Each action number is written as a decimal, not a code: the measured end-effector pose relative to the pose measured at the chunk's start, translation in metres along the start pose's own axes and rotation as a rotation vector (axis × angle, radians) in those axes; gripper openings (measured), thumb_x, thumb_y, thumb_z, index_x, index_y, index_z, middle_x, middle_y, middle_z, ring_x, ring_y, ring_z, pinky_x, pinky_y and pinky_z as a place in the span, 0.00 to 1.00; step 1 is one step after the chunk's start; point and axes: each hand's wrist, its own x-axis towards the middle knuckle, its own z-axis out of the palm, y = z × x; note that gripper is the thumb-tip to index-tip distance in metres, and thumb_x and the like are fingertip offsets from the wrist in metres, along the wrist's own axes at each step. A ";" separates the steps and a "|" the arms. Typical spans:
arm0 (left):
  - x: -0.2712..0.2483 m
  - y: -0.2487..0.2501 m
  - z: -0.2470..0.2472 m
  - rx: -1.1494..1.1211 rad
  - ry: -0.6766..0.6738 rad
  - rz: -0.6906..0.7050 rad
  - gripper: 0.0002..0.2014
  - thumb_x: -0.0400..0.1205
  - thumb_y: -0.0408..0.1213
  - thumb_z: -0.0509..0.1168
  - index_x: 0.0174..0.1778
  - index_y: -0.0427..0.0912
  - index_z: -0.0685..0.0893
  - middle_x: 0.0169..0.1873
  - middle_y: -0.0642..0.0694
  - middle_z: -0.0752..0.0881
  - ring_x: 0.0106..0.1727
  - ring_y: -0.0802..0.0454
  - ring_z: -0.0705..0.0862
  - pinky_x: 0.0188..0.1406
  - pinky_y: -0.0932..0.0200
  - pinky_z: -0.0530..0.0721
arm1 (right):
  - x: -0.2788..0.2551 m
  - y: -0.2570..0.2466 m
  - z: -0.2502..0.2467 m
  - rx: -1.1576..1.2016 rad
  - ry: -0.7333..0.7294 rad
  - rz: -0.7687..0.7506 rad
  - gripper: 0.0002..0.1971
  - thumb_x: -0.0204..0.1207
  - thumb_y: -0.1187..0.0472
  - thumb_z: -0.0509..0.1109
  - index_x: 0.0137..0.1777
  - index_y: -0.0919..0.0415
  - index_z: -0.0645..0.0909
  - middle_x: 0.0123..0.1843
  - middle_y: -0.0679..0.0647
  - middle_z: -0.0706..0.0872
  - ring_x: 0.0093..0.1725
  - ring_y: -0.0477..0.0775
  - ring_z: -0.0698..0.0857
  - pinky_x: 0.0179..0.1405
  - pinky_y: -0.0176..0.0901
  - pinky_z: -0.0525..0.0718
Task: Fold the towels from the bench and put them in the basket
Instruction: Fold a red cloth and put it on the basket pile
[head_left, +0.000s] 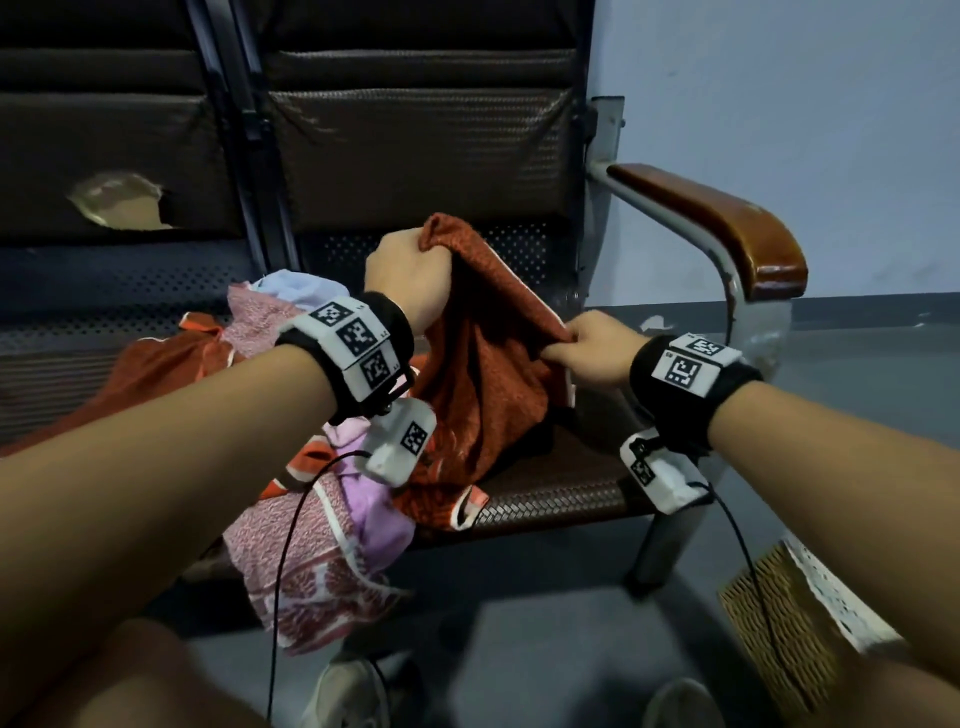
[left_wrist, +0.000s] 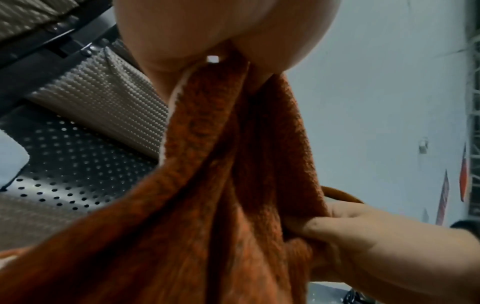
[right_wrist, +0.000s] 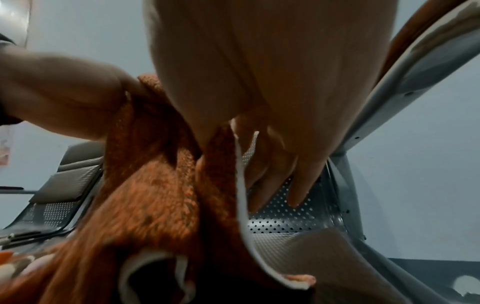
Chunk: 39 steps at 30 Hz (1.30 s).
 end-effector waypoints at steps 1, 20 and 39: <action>0.001 0.000 -0.001 0.042 0.016 0.002 0.13 0.75 0.44 0.58 0.26 0.50 0.83 0.22 0.54 0.80 0.32 0.50 0.80 0.28 0.55 0.71 | 0.000 0.001 -0.001 0.038 0.060 -0.002 0.12 0.82 0.56 0.67 0.37 0.54 0.86 0.39 0.55 0.90 0.42 0.55 0.88 0.36 0.38 0.77; 0.010 0.014 0.014 -0.651 -0.087 -0.467 0.08 0.84 0.34 0.61 0.50 0.39 0.86 0.45 0.41 0.89 0.48 0.42 0.90 0.54 0.45 0.88 | -0.022 -0.013 0.005 0.177 0.215 -0.458 0.11 0.82 0.60 0.68 0.59 0.48 0.70 0.38 0.45 0.84 0.33 0.41 0.83 0.37 0.31 0.77; -0.022 0.042 0.013 -0.543 -0.260 -0.196 0.11 0.71 0.38 0.75 0.43 0.33 0.88 0.39 0.35 0.88 0.42 0.42 0.88 0.43 0.50 0.86 | 0.010 -0.040 0.024 0.075 0.497 -0.085 0.16 0.79 0.51 0.62 0.30 0.55 0.75 0.36 0.56 0.83 0.39 0.61 0.81 0.39 0.44 0.72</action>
